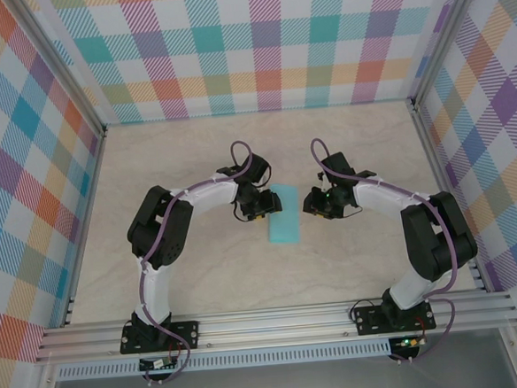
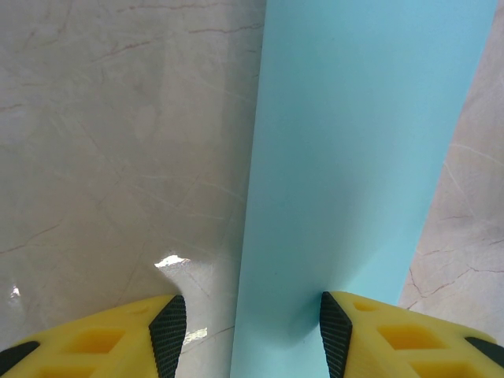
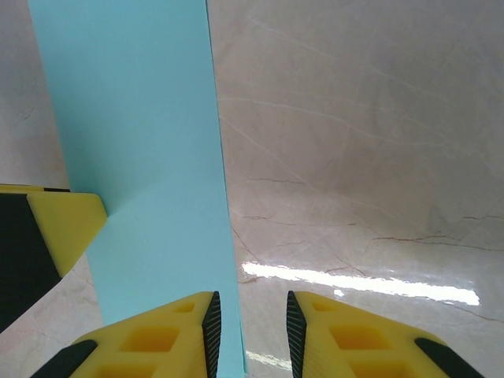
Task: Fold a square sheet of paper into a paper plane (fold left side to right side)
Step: First fold in half a square sheet of paper at the center of the table, then hold the square sheet of paper at the center of the table.
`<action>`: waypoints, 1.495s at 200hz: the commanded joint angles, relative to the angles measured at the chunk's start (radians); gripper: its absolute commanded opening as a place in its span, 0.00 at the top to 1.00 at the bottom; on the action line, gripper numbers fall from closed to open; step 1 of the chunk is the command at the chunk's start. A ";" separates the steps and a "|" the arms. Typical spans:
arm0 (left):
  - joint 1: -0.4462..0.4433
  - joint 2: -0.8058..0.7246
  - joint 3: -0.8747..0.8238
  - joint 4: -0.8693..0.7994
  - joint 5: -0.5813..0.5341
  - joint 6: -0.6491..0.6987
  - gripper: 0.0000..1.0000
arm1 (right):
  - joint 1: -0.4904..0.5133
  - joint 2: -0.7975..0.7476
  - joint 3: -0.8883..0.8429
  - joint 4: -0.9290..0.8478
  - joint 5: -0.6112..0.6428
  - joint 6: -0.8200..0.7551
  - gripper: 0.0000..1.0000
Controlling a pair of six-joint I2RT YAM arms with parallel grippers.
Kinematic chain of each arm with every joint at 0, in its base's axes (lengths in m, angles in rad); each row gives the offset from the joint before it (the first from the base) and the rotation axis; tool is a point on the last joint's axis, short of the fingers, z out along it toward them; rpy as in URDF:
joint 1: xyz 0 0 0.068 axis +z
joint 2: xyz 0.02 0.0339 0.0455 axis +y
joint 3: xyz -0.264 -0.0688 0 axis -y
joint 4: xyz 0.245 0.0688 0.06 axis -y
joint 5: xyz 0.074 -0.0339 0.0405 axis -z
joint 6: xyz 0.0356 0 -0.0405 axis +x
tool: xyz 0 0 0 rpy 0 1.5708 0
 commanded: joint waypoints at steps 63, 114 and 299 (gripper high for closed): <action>-0.029 0.068 -0.019 0.021 -0.004 -0.006 0.48 | 0.010 -0.018 -0.006 0.028 -0.044 0.011 0.70; -0.028 0.071 -0.017 0.019 -0.005 -0.005 0.48 | 0.011 0.026 -0.022 0.147 -0.149 0.067 0.80; -0.027 0.034 -0.020 0.009 -0.009 0.017 0.41 | 0.012 0.248 -0.020 0.139 -0.136 0.051 0.91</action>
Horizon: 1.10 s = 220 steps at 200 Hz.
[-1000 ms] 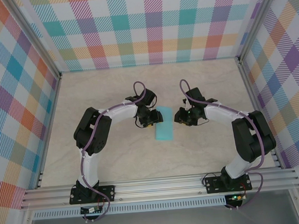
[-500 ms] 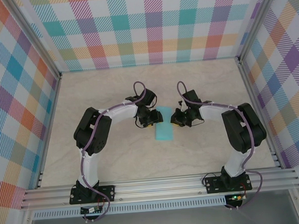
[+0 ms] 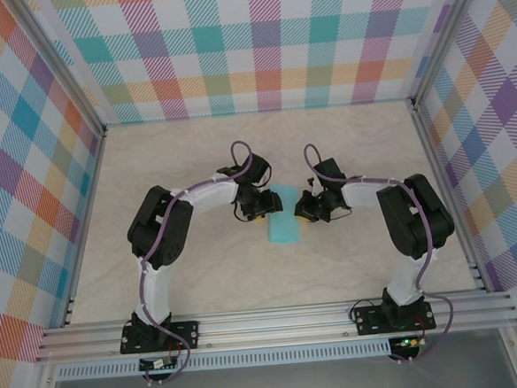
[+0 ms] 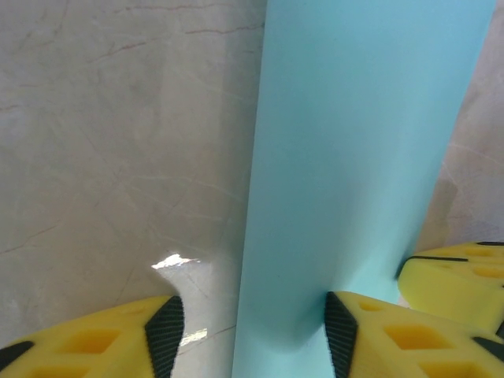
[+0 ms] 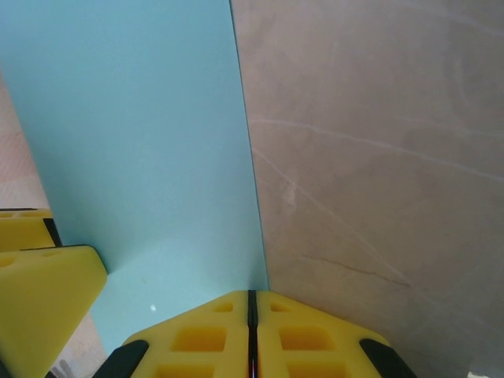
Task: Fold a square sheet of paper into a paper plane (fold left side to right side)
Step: Hold the square sheet of paper at the center of the table, then first fold the square sheet of paper in half at the center of the table.
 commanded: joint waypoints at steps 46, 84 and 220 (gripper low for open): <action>-0.012 -0.090 -0.001 -0.018 -0.017 0.049 0.38 | 0.005 0.064 -0.009 -0.141 0.087 -0.060 0.91; -0.010 -0.187 -0.026 0.019 0.063 0.047 0.31 | 0.010 0.093 0.003 -0.139 0.067 -0.069 0.91; -0.010 0.012 -0.026 0.162 0.271 0.050 0.63 | 0.016 0.100 0.014 -0.171 0.097 -0.079 0.91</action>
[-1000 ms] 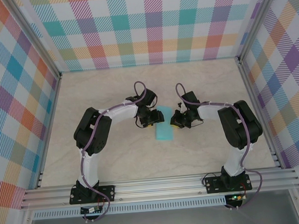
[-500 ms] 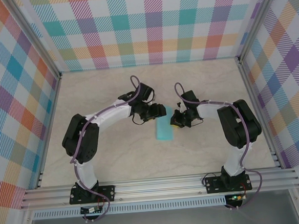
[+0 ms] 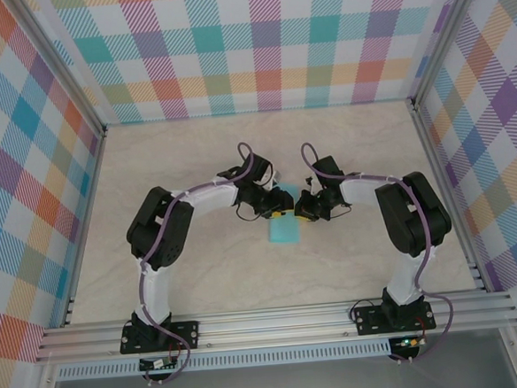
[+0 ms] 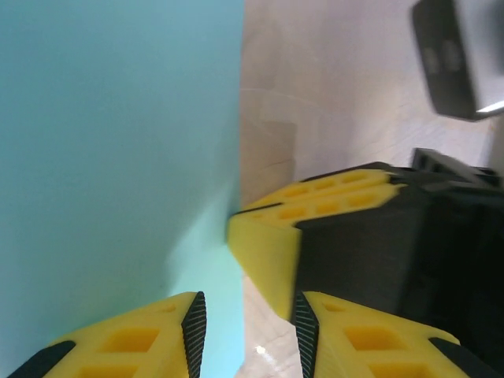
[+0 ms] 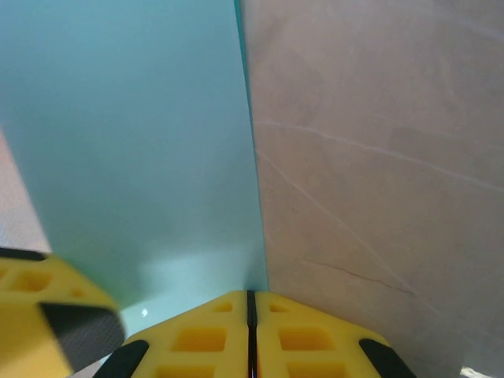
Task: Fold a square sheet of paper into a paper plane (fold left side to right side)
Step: First fold the square sheet of paper in half at the center of the table.
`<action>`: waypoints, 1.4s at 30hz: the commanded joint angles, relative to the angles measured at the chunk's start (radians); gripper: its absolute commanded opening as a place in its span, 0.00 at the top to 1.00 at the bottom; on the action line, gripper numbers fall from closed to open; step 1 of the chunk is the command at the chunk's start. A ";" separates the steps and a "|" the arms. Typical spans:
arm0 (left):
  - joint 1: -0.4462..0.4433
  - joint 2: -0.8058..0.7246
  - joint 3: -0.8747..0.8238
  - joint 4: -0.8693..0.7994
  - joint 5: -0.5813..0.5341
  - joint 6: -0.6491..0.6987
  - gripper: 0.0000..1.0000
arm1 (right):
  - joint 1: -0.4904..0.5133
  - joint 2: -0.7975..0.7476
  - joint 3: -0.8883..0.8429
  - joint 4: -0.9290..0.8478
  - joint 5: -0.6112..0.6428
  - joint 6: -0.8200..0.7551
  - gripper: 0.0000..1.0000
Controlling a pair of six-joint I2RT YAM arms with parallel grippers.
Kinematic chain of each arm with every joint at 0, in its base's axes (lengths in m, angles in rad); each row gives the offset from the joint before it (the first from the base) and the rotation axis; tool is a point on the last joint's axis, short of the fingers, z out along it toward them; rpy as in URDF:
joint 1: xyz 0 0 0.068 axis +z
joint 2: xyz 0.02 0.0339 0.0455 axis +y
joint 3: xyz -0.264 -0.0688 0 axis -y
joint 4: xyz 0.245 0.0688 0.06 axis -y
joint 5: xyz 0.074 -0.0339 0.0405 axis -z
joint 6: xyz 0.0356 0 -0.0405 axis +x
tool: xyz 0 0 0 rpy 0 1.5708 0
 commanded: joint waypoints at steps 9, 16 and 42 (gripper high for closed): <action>0.022 0.037 -0.022 -0.078 -0.082 0.076 0.63 | 0.017 0.081 -0.026 -0.118 0.106 -0.035 0.91; 0.051 0.025 -0.089 -0.071 -0.104 0.089 0.63 | 0.016 0.089 -0.024 -0.128 0.111 -0.041 0.91; 0.055 -0.235 -0.244 0.077 -0.103 0.069 0.64 | 0.025 0.082 -0.005 -0.146 0.116 -0.046 0.91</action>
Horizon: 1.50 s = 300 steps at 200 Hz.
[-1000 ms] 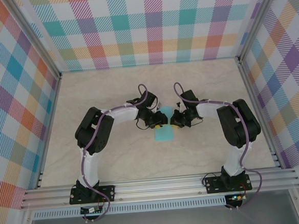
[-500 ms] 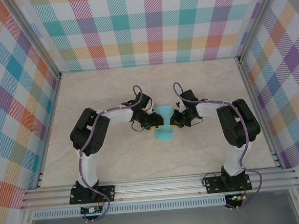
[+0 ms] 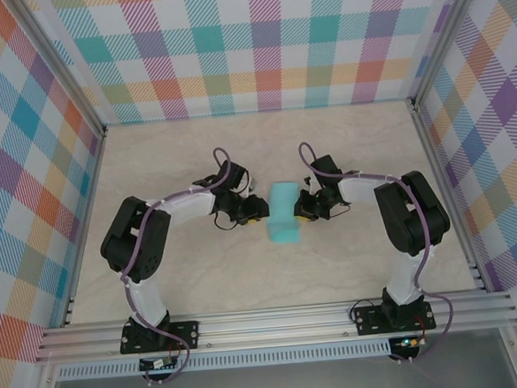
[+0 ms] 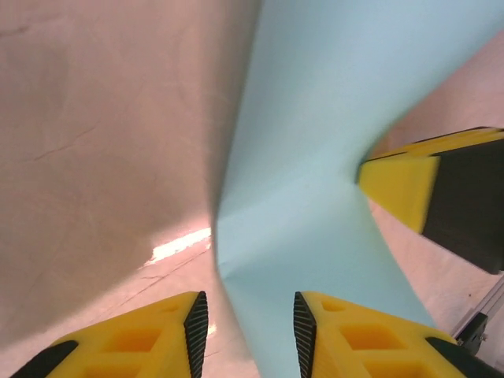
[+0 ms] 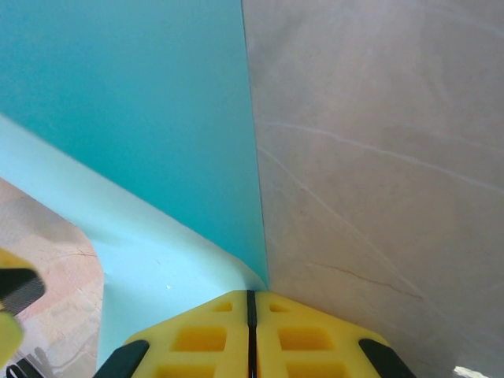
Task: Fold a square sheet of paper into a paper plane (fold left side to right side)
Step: First fold the square sheet of paper in half at the center of the table.
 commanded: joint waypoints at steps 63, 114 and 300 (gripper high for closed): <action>-0.110 0.117 0.072 0.085 0.017 -0.041 0.66 | 0.023 0.073 -0.028 -0.118 0.109 -0.016 0.91; -0.110 0.121 0.021 0.050 -0.008 0.001 0.66 | 0.024 0.073 -0.024 -0.125 0.115 -0.020 0.91; -0.087 -0.201 -0.191 0.079 0.018 0.008 0.62 | 0.029 0.073 -0.006 -0.140 0.115 -0.022 0.91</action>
